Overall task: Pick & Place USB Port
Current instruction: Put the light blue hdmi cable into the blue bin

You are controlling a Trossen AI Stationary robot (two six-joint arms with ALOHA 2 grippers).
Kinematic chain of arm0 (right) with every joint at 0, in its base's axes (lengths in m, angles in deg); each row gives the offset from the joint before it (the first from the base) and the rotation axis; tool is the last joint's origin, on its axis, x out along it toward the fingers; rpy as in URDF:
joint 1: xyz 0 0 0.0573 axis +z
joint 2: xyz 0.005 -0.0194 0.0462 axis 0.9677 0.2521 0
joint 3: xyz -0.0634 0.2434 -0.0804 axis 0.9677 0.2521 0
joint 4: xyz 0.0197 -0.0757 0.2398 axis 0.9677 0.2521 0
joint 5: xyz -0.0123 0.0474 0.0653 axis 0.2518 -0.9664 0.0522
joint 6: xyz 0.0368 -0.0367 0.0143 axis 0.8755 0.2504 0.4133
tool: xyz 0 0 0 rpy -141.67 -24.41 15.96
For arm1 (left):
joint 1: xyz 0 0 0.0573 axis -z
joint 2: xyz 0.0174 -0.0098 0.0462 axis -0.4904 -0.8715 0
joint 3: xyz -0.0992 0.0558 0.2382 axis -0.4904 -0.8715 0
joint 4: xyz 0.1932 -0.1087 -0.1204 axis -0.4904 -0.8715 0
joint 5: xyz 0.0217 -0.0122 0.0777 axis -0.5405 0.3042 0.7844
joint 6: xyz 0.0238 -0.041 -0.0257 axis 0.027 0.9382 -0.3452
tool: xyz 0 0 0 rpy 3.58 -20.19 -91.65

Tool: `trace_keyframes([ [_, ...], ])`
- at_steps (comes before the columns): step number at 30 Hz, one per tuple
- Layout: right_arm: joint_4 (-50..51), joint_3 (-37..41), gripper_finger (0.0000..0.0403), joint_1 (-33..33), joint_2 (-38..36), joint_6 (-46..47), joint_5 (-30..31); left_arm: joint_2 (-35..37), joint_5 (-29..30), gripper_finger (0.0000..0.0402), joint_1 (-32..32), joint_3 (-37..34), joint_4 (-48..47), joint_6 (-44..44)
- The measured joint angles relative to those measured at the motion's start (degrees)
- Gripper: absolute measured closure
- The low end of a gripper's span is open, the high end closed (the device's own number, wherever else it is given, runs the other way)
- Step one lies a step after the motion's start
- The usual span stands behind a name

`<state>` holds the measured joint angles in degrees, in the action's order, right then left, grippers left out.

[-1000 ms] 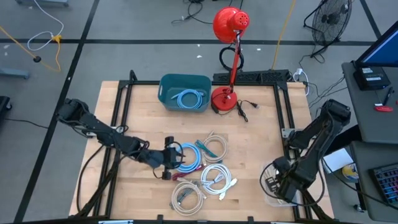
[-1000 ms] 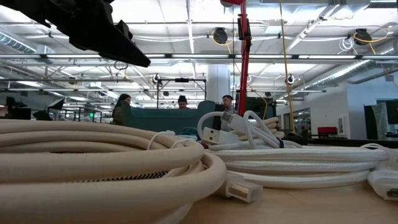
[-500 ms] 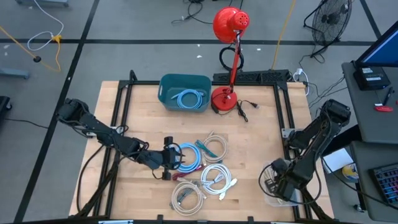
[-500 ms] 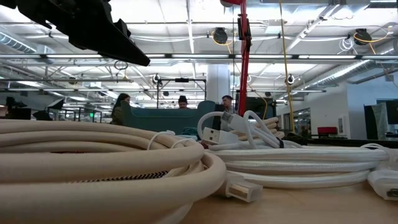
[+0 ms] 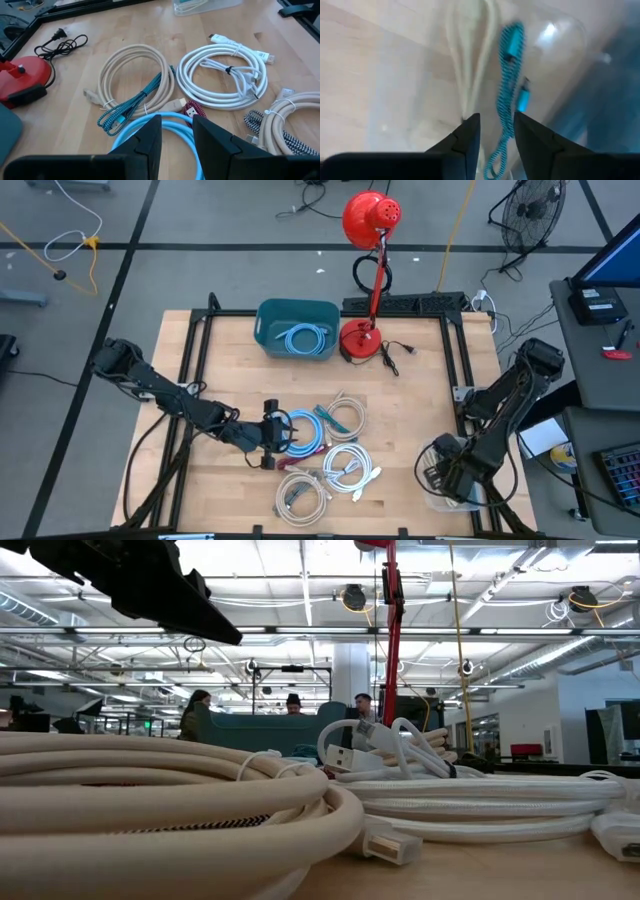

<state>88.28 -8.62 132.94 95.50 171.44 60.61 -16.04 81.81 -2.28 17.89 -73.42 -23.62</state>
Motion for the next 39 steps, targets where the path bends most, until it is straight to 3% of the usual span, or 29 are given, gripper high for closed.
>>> trace_keyframes([
  [7,-2.5,-3.9,0.0291,-0.6,-5.9,-4.0,14.4,0.0,0.0,0.0287,0.0,0.0,0.9,-0.4],
  [10,-6.2,-6.0,0.0296,-0.6,-8.3,-11.6,24.6,0.0,0.0,0.0287,0.0,0.0,0.9,-0.4],
  [15,-20.6,-6.7,0.0302,-1.0,-13.3,-37.6,49.7,0.0,0.0,0.0287,0.0,0.0,2.3,-1.1],
  [20,-36.7,-6.7,0.0303,-2.7,-16.0,-70.6,61.1,0.0,0.0,0.0287,0.0,0.0,2.7,-1.2],
  [24,-42.2,-6.7,0.0303,-6.5,-16.1,-87.4,62.0,0.0,-0.1,0.0287,0.0,0.0,3.2,-1.2],
  [30,-42.1,-4.8,0.0303,-18.3,-15.9,-94.6,59.2,0.0,-0.1,0.0287,0.0,0.0,4.0,-1.3],
  [36,-43.4,0.8,0.0303,-35.4,-15.4,-93.9,41.8,0.0,-0.1,0.0287,0.4,0.0,4.0,-0.3],
  [39,-48.9,5.0,0.0303,-42.3,-14.5,-94.7,33.0,0.0,-0.1,0.0287,1.2,0.0,3.8,0.1],
])
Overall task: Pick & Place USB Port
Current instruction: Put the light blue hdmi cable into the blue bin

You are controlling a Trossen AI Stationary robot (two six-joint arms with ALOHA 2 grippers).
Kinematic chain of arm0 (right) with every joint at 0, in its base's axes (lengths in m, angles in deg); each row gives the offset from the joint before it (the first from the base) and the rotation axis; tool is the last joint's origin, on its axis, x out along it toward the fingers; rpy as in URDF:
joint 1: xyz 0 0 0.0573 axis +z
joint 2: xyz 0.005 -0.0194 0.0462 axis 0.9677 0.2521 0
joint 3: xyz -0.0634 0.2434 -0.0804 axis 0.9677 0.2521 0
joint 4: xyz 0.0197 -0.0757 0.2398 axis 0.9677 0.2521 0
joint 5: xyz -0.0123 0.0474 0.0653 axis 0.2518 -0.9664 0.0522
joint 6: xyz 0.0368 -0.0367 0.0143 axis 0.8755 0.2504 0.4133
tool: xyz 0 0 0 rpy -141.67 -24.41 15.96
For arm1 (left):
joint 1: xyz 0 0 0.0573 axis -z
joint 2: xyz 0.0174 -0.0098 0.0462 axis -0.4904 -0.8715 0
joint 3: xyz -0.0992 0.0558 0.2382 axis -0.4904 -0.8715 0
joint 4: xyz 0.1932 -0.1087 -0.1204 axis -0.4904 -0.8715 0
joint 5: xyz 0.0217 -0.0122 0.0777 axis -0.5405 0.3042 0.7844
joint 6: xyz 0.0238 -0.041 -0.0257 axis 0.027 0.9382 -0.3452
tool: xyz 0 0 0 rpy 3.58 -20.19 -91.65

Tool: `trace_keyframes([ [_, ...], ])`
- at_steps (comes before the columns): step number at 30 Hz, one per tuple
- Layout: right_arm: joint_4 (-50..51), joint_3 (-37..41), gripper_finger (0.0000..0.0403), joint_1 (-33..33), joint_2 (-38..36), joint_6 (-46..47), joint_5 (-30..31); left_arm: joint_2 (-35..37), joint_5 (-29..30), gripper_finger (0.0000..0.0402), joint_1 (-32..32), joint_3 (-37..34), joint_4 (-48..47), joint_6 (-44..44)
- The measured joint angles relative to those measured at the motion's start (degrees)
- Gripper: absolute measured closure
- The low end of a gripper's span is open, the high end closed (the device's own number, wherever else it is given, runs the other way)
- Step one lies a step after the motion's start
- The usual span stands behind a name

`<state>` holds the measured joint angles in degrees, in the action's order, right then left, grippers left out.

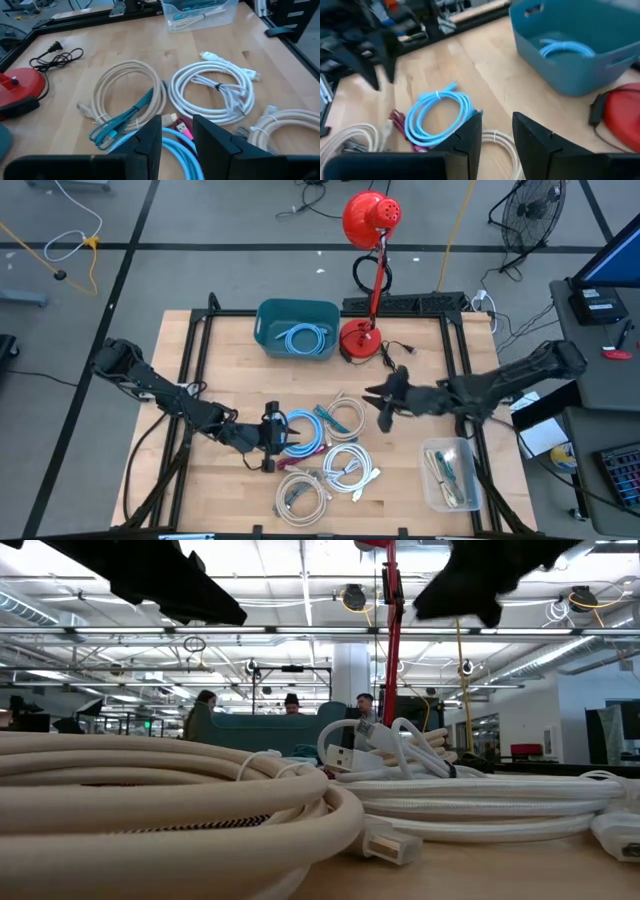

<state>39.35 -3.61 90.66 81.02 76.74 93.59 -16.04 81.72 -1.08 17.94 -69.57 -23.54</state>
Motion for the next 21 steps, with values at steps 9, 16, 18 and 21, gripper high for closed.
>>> trace_keyframes([
  [9,-16.3,7.0,0.0303,-9.3,6.0,-4.6,-20.8,0.0,0.0,0.0287,2.0,0.0,-1.4,1.8],
  [16,-18.5,7.0,0.0303,-9.2,9.7,-5.7,-20.8,0.0,8.5,0.0286,-1.3,0.0,-18.7,23.1],
  [18,-19.9,7.0,0.0303,-9.0,10.5,-6.3,-20.8,0.0,8.4,0.0286,-3.5,0.0,-23.2,29.2],
  [21,-22.3,7.0,0.0303,-8.5,11.7,-7.9,-20.7,0.0,5.1,0.0286,-6.8,0.0,-24.9,33.7],
])
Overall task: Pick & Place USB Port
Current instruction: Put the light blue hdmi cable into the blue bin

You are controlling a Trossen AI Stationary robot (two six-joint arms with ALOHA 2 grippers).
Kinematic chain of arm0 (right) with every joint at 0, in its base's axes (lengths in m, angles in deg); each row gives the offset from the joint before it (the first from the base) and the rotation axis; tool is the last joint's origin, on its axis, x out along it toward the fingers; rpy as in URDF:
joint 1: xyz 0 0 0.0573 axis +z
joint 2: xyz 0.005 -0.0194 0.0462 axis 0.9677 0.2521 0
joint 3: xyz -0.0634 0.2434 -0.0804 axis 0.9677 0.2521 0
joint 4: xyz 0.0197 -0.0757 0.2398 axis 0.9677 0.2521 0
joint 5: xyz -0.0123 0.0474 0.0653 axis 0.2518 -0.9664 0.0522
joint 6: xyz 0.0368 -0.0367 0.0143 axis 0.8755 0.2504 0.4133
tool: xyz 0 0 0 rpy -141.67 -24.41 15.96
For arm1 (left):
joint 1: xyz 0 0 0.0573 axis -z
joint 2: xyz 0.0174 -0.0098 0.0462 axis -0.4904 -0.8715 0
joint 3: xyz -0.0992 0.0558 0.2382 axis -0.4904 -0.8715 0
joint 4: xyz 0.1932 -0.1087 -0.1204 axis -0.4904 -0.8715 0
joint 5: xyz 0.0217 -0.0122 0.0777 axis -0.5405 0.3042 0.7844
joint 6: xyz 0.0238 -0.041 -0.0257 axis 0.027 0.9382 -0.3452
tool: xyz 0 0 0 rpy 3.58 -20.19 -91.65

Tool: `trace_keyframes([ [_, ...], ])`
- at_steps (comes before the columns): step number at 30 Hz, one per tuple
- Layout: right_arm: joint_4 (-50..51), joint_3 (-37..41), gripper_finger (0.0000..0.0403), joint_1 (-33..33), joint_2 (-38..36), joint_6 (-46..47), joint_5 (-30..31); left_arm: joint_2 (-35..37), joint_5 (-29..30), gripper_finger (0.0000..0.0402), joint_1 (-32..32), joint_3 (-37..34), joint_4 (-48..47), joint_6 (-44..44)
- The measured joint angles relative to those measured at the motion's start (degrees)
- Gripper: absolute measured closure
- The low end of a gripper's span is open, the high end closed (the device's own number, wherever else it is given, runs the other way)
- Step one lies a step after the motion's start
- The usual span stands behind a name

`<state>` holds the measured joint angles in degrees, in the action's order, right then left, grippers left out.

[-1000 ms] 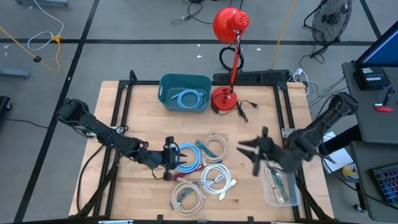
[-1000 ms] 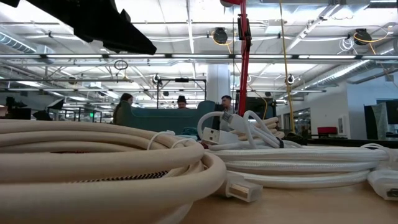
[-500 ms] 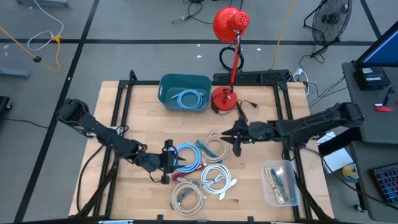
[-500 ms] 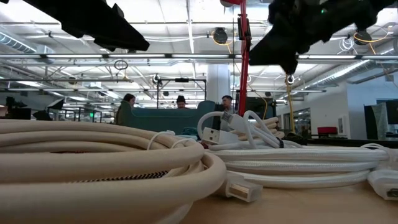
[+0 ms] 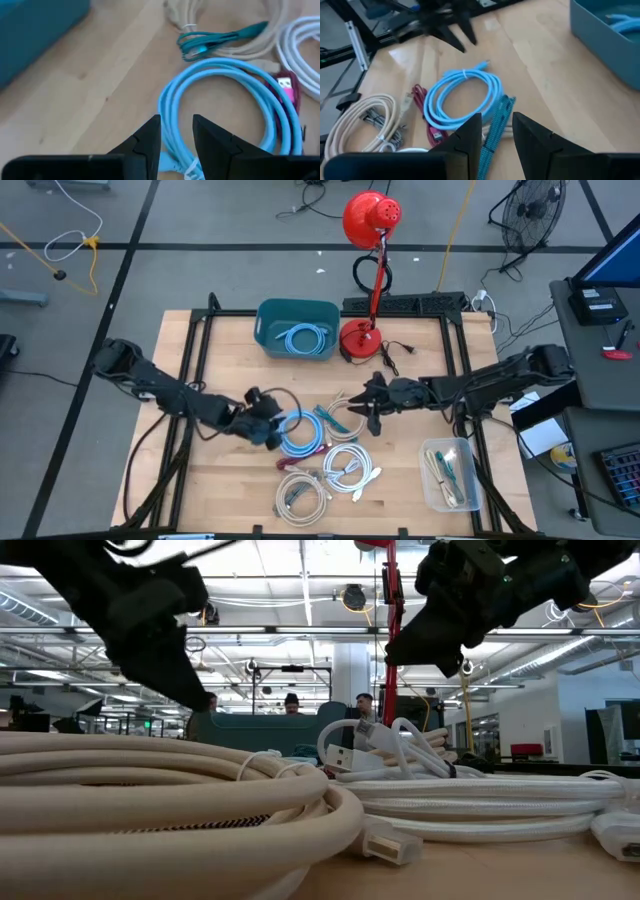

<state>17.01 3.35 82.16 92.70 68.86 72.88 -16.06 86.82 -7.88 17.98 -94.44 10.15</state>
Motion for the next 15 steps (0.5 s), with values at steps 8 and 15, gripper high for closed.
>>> trace_keyframes([
  [8,-3.9,0.0,0.0303,0.0,2.6,-3.6,0.1,0.0,-18.9,0.0286,-7.5,0.0,-0.5,6.7],
  [15,-2.8,0.0,0.0303,0.1,2.8,-4.5,0.1,-0.6,-29.7,0.0286,-8.0,0.0,-11.2,16.7],
])
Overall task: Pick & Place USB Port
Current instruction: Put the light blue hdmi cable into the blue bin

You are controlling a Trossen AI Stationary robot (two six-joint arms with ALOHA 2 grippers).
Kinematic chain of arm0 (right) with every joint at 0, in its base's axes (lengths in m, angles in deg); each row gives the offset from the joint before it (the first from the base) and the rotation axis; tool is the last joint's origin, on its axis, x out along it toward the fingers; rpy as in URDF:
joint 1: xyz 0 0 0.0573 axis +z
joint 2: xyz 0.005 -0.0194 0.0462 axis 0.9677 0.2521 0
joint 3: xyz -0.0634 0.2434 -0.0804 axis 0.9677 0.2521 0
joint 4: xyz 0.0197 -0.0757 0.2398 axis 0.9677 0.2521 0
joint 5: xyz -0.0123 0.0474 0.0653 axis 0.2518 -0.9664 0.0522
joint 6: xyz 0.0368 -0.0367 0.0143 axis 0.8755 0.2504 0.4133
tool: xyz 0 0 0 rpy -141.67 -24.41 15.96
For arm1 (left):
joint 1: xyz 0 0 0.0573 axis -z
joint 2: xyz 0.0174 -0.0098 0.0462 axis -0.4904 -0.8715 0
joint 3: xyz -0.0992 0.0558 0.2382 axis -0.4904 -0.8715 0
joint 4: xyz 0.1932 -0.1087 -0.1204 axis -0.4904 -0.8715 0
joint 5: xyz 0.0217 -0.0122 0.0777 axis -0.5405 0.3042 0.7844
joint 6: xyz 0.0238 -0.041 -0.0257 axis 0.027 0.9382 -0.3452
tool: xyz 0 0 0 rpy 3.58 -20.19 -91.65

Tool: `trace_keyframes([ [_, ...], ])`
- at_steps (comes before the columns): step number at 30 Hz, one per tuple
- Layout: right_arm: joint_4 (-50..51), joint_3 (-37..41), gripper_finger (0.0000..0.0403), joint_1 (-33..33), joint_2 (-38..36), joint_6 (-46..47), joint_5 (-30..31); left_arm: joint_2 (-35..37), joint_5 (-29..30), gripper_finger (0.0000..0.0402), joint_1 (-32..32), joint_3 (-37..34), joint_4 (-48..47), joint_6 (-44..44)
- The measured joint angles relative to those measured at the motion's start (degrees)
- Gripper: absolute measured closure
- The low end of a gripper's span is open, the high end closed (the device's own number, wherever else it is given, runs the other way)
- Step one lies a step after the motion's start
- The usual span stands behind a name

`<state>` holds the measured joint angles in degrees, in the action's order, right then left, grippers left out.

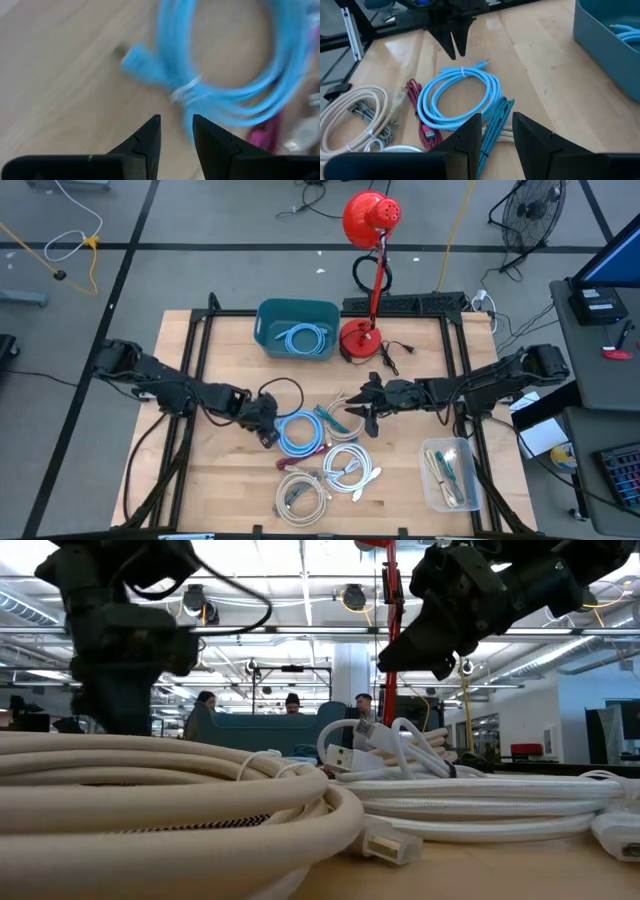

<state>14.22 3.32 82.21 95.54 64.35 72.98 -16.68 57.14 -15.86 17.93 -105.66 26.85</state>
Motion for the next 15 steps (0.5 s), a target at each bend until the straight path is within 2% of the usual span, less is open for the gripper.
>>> trace_keyframes([
  [5,-0.2,0.0,0.0303,0.2,0.0,-0.2,0.0,-0.4,0.8,0.0286,-0.1,0.0,1.3,1.6],
  [9,-0.2,0.0,0.0303,0.2,0.0,-0.2,0.1,-0.4,-3.3,0.0286,-0.8,0.8,9.0,-3.4],
  [12,-0.1,0.0,0.0303,0.2,0.0,-0.2,0.0,-0.4,-8.5,0.0286,-0.1,1.5,22.5,-10.0],
  [15,-0.1,0.0,0.0303,0.3,0.0,-0.2,0.0,-0.4,-15.9,0.0286,2.5,2.3,47.3,-21.5],
])
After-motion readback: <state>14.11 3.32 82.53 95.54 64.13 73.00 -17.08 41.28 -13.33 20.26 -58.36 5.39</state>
